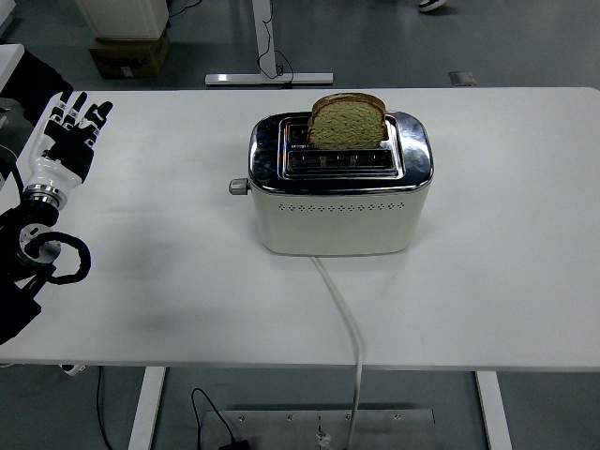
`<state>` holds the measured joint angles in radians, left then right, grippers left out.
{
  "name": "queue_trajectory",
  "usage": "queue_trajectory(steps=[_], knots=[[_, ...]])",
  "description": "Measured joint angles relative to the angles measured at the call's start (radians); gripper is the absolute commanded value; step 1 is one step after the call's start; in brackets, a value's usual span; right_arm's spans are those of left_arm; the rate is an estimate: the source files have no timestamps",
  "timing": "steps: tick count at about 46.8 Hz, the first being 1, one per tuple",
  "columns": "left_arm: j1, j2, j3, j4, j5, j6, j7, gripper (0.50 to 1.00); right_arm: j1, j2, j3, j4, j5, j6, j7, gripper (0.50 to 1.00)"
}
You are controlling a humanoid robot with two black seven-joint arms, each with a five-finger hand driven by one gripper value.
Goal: Press down toaster
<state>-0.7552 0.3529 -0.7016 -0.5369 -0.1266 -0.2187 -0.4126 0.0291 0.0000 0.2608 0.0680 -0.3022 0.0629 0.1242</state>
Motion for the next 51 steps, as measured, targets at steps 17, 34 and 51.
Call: queue_trajectory(steps=[17, 34, 51], knots=[[-0.013, 0.007, 0.002, 0.000, 0.043, 0.001, 0.006, 1.000, 0.000, 0.000, 0.000, 0.000, 0.000, 0.000, 0.000, 0.998], [-0.011, 0.010, 0.005, -0.001, 0.111, -0.004, 0.008, 1.000, 0.000, 0.000, 0.000, 0.000, 0.000, 0.000, 0.000, 0.998], [-0.012, 0.014, 0.005, -0.003, 0.233, -0.040, 0.008, 1.000, 0.000, 0.000, 0.000, 0.000, 0.000, 0.000, 0.000, 0.998]])
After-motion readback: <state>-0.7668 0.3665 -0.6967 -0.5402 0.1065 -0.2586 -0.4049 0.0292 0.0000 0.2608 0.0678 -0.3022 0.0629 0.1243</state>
